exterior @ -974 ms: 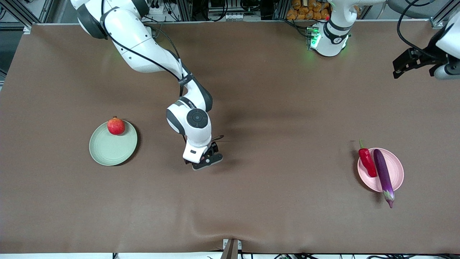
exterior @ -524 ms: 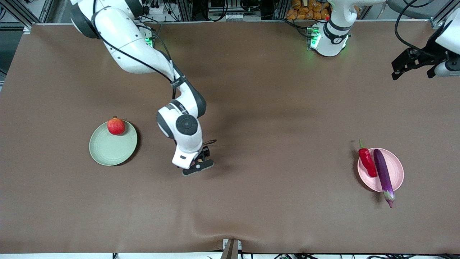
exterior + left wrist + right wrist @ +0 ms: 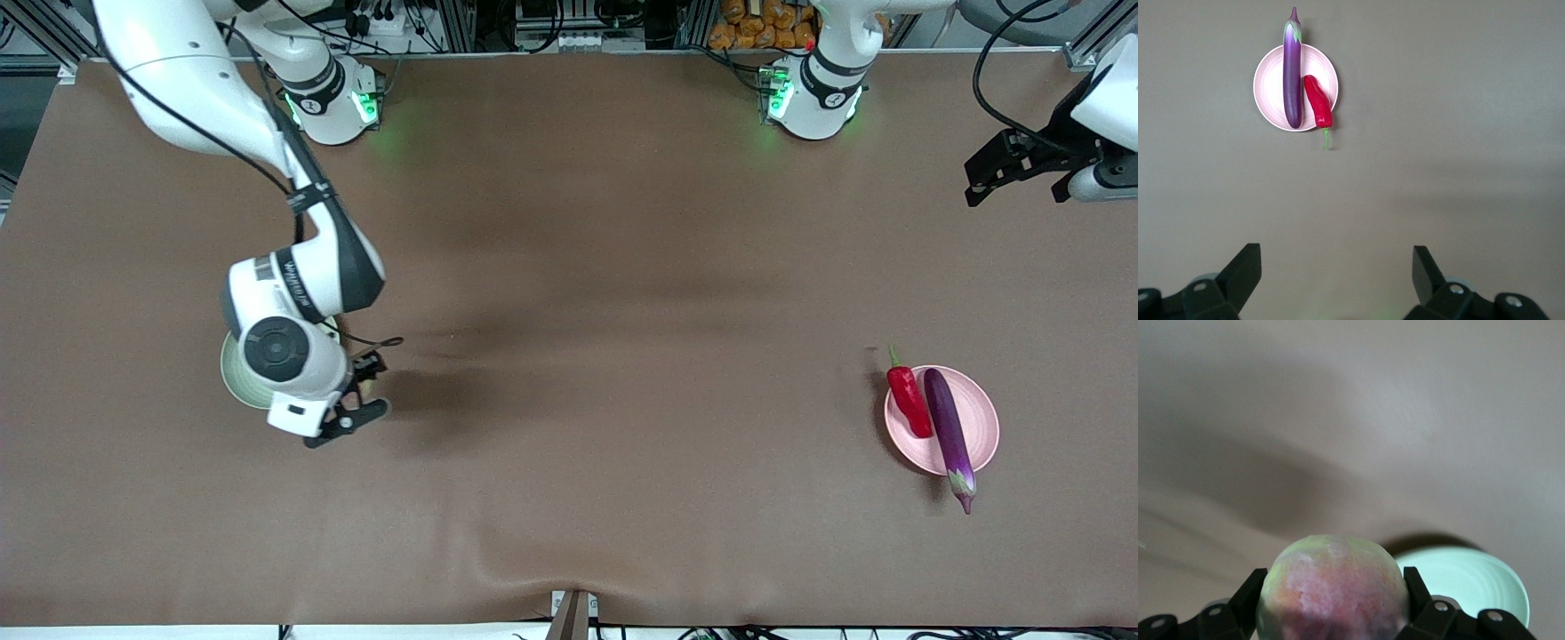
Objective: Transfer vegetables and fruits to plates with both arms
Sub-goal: 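Lower the peach onto the green plate, open the right gripper, withdraw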
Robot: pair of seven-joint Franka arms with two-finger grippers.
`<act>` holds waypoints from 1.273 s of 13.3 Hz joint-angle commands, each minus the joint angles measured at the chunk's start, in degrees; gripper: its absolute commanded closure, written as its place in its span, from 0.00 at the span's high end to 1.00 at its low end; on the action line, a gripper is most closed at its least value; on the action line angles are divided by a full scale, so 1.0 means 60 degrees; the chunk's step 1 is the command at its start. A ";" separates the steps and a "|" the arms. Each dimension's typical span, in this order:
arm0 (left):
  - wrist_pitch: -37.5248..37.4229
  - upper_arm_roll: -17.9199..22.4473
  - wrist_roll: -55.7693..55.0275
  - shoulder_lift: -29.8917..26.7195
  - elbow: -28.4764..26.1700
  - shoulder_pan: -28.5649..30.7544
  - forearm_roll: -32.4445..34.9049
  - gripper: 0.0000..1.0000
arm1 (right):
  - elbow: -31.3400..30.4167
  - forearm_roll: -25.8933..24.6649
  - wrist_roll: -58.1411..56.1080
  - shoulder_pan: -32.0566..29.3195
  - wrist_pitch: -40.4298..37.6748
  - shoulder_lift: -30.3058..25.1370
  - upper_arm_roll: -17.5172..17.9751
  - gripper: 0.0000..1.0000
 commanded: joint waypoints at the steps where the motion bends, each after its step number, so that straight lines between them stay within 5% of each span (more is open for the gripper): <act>1: -0.0192 0.0069 0.0152 0.0008 0.0181 -0.0087 -0.0160 1.00 | -0.1937 0.0104 -0.0785 -0.0949 0.1403 -0.0682 0.0242 0.00; 5: -0.0484 -0.0107 0.0137 0.0037 0.0562 -0.0131 -0.0160 1.00 | -0.2675 0.0395 -0.2425 -0.2020 0.2451 -0.0638 0.0271 0.00; 9: -0.0602 -0.0107 0.0152 0.0052 0.0548 -0.0116 -0.0160 1.00 | -0.2631 0.2311 -0.5062 -0.2957 0.2480 -0.0448 0.0242 0.05; 10: -0.0602 -0.0107 0.0152 0.0052 0.0548 -0.0131 -0.0160 1.00 | -0.2587 0.2620 -0.5270 -0.3017 0.2480 -0.0302 0.0242 0.68; 11: -0.0602 -0.0107 0.0152 0.0052 0.0548 -0.0116 -0.0160 1.00 | -0.2587 0.2826 -0.5286 -0.3003 0.2466 -0.0286 0.0242 1.00; 13: -0.0602 -0.0122 0.0152 0.0037 0.0548 -0.0131 -0.0204 1.00 | -0.2529 0.2902 -0.5184 -0.2901 0.2291 -0.0417 0.0256 1.00; 17: -0.0602 -0.0122 0.0079 0.0052 0.0533 -0.0116 -0.0219 1.00 | -0.0747 0.2960 -0.5140 -0.2813 -0.0062 -0.0491 0.0257 1.00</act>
